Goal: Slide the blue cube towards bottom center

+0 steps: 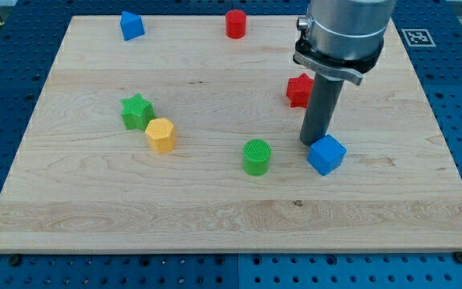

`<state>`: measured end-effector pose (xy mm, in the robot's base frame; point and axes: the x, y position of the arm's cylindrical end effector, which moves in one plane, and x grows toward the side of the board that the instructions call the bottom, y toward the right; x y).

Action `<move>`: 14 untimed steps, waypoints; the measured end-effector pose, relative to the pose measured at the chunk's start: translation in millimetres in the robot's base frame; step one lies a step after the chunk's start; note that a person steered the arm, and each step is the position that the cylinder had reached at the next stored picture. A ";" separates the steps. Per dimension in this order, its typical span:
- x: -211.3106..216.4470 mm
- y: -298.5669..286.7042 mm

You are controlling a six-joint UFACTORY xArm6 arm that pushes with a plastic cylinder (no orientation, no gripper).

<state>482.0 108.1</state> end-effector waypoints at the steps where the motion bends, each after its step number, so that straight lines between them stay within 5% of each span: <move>1: 12.8 15.8; 4: 57.7 98.9; 11: 53.6 5.5; 14: 95.0 -7.5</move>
<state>577.0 100.6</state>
